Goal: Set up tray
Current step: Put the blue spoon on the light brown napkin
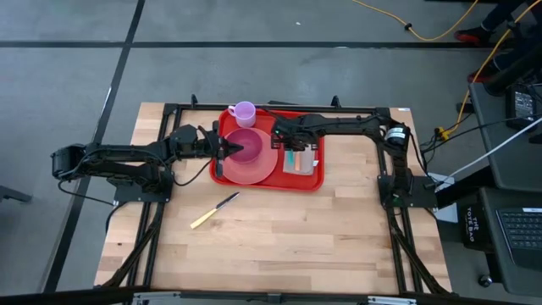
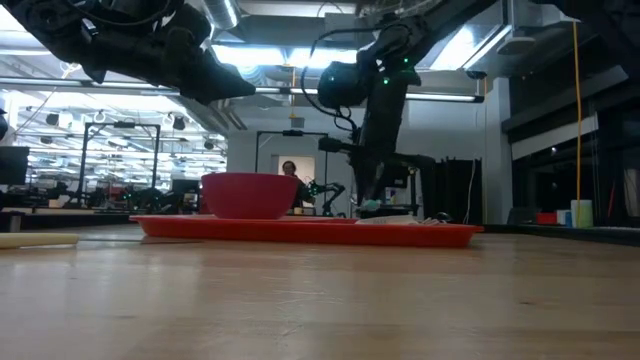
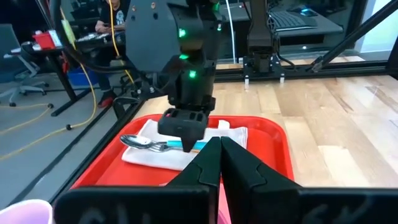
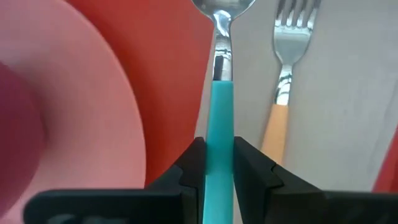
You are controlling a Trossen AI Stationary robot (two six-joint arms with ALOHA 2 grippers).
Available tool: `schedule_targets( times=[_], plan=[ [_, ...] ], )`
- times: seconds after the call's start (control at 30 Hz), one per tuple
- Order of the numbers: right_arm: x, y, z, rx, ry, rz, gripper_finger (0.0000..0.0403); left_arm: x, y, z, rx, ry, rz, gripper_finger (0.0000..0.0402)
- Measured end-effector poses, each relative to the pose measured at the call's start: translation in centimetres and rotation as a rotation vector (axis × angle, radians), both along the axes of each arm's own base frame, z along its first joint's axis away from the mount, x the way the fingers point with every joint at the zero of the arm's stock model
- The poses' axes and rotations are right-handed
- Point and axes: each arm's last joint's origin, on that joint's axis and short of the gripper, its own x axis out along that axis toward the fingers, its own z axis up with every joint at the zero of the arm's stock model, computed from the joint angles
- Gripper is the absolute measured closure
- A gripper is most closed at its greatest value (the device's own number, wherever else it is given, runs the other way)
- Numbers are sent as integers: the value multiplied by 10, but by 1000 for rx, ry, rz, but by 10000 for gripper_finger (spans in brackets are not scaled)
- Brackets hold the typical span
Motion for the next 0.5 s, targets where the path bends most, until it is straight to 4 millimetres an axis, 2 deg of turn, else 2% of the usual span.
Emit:
schedule_targets(
  times=[0.2, 0.5],
  plan=[
    [0, -4, -11, 25, 23, -40, 343, 0, 0, 0, -69, -9, 11, 394],
    [2, -5, -11, 61, -12, -79, 343, 0, 0, 0, -89, -13, 15, 393]
  ],
)
